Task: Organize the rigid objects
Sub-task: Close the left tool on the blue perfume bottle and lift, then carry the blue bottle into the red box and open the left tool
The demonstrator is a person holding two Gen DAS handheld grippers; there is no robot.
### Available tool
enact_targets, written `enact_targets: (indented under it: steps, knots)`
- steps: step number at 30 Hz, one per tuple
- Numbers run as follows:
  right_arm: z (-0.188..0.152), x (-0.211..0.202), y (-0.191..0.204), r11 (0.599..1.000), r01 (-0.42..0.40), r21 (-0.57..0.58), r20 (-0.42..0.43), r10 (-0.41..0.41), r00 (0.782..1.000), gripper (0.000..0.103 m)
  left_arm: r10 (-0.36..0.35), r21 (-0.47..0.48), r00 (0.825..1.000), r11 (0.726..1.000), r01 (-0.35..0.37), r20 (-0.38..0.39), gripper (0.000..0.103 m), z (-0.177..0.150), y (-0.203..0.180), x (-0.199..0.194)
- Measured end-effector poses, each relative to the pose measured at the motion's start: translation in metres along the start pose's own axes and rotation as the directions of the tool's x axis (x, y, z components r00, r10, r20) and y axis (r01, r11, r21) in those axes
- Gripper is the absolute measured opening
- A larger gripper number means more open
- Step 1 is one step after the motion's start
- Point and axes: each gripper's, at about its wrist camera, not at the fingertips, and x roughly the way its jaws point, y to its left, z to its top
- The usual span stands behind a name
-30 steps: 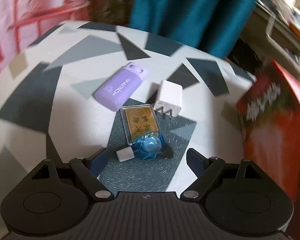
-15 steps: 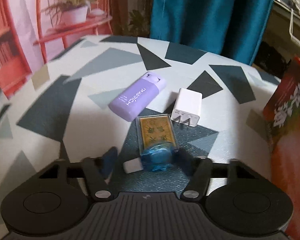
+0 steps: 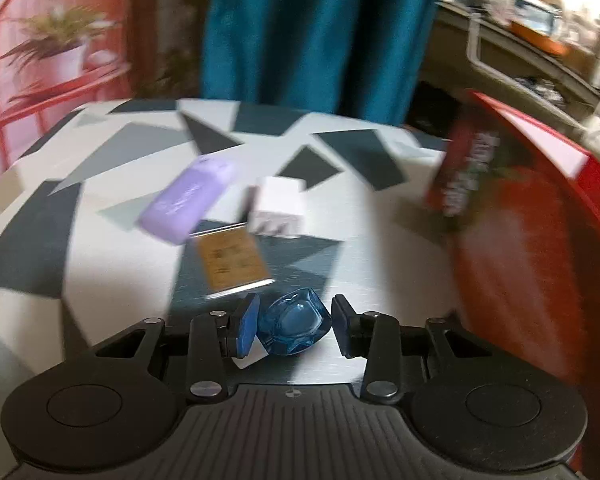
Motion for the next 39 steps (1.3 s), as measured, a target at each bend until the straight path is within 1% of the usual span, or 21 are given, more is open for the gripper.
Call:
enact_targets:
  steps: [4,10,16,27,31,36,39]
  knots:
    - [0.0,0.0,0.0,1.0,0.0,-0.001,0.0,0.0,1.0,0.015,-0.058,0.07,0.998,0.996,0.057,0.008,0.041,-0.006,-0.014,-0.002]
    - [0.0,0.0,0.0,1.0,0.0,0.0,0.0,0.0,1.0,0.015,-0.079,0.147,0.997,0.986,0.079,-0.004,0.041,-0.015,-0.025,0.002]
    - [0.0,0.0,0.0,1.0,0.0,-0.001,0.0,0.0,1.0,0.015,-0.11,0.164,0.994,0.981,0.108,0.003,0.041,-0.016,-0.027,-0.001]
    - [0.0,0.0,0.0,1.0,0.0,0.0,0.0,0.0,1.0,0.014,-0.101,0.185,0.995,0.978,0.099,0.001,0.041,-0.015,-0.028,-0.004]
    - [0.0,0.0,0.0,1.0,0.0,0.0,0.0,0.0,1.0,0.014,-0.109,0.207,0.994,0.972,0.107,-0.002,0.041,-0.005,-0.029,-0.006]
    - [0.0,0.0,0.0,1.0,0.0,0.0,0.0,0.0,1.0,0.014,-0.148,0.252,0.987,0.959,0.127,0.066,0.041,0.026,-0.033,-0.021]
    - [0.0,0.0,0.0,1.0,0.0,0.0,-0.001,0.0,1.0,0.014,-0.183,0.284,0.978,0.948,0.147,0.104,0.041,0.045,-0.041,-0.029]
